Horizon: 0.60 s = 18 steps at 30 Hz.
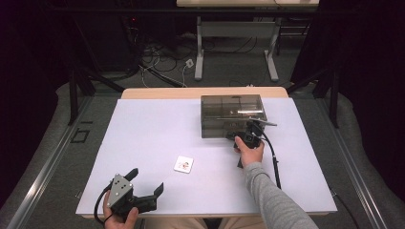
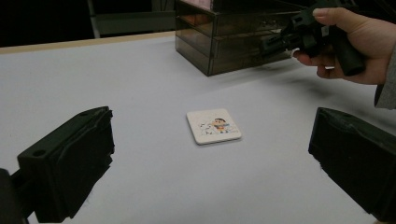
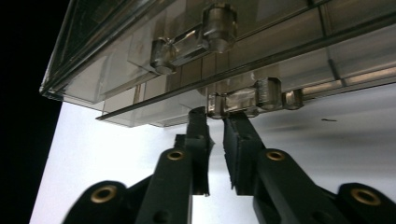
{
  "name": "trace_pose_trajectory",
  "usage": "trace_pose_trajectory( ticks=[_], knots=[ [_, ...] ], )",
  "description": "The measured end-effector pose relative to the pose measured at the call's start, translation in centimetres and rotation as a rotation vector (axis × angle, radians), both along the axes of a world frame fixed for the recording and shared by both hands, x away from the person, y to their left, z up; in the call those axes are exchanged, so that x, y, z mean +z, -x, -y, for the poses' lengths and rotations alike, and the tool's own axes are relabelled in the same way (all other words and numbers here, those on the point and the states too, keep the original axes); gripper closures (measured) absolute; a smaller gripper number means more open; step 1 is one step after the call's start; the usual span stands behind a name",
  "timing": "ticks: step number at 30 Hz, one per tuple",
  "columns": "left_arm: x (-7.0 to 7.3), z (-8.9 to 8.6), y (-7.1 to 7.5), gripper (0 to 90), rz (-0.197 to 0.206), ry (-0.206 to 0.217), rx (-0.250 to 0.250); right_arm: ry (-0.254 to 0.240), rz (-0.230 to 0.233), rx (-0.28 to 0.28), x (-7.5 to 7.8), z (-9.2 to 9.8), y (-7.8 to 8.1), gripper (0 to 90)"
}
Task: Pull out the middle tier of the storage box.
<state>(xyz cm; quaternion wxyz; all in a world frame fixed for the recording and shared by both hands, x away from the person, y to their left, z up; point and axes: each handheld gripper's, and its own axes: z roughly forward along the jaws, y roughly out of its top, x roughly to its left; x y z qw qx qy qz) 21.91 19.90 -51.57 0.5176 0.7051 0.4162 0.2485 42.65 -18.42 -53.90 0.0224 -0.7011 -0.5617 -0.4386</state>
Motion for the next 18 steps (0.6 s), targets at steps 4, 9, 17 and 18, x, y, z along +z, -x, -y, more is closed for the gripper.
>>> trace_pose_trajectory(
  ticks=[4, 9, 17, 18],
  knots=[
    [0.01, -0.02, 0.01, 0.7, 0.001, 0.000, 0.000, -0.001, 0.004, 0.002, -0.03, 0.00, -0.04, 83.2],
    [0.01, -0.01, 0.00, 0.7, 0.001, 0.001, -0.001, -0.008, -0.002, 0.002, 0.09, -0.06, 0.01, 83.4],
    [-0.01, 0.03, 0.00, 0.6, 0.006, 0.002, 0.004, -0.013, 0.023, 0.003, -0.12, -0.02, 0.11, 83.6],
    [0.01, 0.00, 0.01, 0.6, 0.001, 0.000, 0.000, -0.007, 0.010, 0.013, -0.05, 0.08, 0.18, 83.6]
  ],
)
